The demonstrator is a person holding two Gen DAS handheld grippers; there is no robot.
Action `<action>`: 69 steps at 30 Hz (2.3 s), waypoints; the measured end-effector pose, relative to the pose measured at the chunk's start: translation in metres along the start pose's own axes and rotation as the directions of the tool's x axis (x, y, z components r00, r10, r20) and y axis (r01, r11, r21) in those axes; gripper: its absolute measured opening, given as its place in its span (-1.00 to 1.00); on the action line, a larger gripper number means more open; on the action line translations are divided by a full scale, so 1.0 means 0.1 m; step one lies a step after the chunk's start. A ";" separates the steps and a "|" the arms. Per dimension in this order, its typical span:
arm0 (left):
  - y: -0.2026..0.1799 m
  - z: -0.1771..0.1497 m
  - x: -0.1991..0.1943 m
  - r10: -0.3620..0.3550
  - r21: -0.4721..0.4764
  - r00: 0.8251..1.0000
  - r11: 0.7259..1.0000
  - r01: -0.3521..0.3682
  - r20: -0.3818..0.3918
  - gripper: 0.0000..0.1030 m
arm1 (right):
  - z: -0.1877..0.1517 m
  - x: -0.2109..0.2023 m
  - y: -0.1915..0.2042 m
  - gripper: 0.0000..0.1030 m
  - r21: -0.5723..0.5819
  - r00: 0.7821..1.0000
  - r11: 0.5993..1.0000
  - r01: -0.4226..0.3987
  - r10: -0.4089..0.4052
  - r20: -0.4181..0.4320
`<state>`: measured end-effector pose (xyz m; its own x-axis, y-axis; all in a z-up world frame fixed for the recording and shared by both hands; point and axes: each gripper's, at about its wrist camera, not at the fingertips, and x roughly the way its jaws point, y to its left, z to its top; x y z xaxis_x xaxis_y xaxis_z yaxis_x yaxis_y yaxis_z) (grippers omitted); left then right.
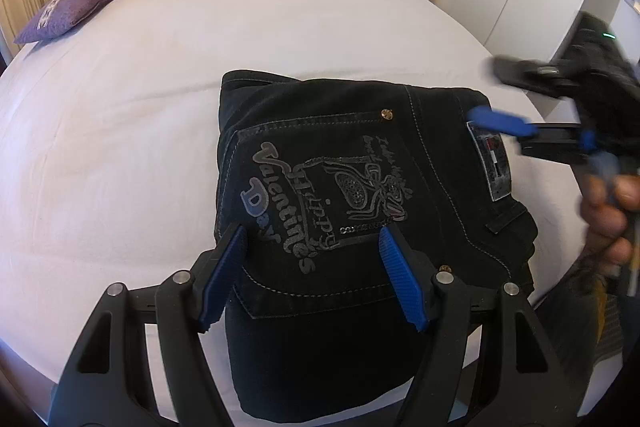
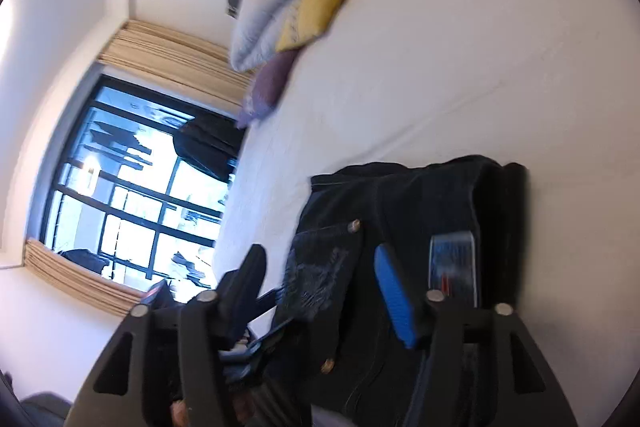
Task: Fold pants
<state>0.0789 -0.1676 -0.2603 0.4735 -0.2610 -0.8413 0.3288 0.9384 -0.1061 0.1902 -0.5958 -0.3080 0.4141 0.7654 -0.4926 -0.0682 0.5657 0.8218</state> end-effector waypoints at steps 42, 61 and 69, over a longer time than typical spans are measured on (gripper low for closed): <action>0.32 0.65 0.03 -0.156 0.048 0.983 0.987 0.151 0.101 0.34 | -0.43 0.01 0.11 0.31 0.000 0.992 0.993 -0.115 0.115 0.057; 0.54 0.25 -0.09 -0.203 -0.057 0.959 0.974 0.217 0.196 0.45 | -0.39 -0.26 0.26 0.36 -0.110 0.995 0.993 -0.037 0.047 0.088; 0.48 -0.36 0.13 -0.195 -0.114 0.973 0.971 0.209 0.121 0.46 | 0.40 1.49 0.71 0.36 -0.067 0.938 0.971 -0.228 0.200 -0.284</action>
<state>0.0713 -0.1182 -0.2955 0.4958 -0.4645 -0.7338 0.3249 0.8828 -0.3393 0.2831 -0.4537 -0.3112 0.1168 0.9182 -0.3786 -0.2217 0.3957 0.8912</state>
